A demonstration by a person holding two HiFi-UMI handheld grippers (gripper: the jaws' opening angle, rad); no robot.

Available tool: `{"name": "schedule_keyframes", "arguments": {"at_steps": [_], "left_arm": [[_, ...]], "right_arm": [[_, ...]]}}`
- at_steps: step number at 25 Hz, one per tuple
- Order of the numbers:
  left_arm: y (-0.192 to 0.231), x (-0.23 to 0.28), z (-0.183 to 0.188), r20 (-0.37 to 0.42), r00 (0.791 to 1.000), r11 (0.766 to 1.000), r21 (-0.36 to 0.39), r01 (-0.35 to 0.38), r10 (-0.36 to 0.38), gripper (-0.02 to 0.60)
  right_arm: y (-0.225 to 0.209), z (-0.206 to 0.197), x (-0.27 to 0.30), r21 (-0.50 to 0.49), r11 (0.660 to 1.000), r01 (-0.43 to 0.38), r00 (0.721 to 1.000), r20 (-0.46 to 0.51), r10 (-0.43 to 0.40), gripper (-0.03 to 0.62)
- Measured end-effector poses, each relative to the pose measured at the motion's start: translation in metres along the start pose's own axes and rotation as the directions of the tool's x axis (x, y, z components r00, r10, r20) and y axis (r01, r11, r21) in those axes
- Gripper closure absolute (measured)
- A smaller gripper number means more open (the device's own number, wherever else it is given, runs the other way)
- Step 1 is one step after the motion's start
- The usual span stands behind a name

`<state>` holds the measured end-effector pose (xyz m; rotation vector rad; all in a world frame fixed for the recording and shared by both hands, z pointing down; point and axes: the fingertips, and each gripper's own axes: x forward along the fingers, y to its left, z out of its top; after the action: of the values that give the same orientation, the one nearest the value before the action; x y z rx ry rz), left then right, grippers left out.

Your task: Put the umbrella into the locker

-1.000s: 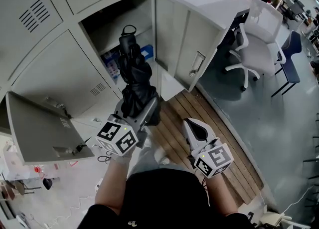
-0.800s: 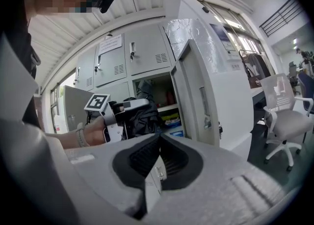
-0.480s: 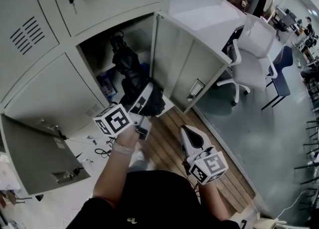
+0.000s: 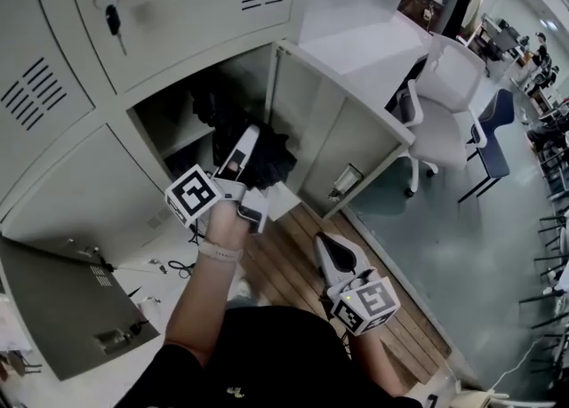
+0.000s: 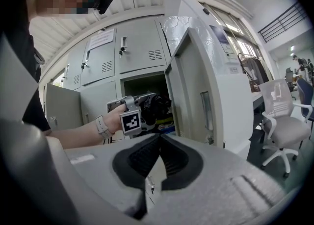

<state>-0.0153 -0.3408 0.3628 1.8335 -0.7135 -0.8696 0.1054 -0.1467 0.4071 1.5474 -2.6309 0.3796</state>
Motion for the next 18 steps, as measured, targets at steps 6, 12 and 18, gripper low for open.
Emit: {"name": "schedule_keyframes", "arguments": {"at_steps": [6, 12, 18], "left_arm": [[0.002, 0.015, 0.03, 0.08, 0.994, 0.989, -0.125, 0.078, -0.068, 0.307], [0.017, 0.019, 0.045, 0.156, 0.985, 0.968, -0.226, 0.105, -0.07, 0.304], [0.031, 0.021, 0.054, 0.175, 0.983, 0.969, -0.229, 0.095, -0.054, 0.301]], "right_arm": [[-0.004, -0.002, 0.008, 0.002, 1.0, 0.002, 1.0, -0.011, -0.002, 0.597], [0.003, 0.002, 0.018, 0.002, 0.999, -0.032, 0.999, -0.01, 0.032, 0.597], [0.019, 0.013, 0.034, -0.02, 0.997, -0.075, 0.997, -0.019, 0.074, 0.597]]}}
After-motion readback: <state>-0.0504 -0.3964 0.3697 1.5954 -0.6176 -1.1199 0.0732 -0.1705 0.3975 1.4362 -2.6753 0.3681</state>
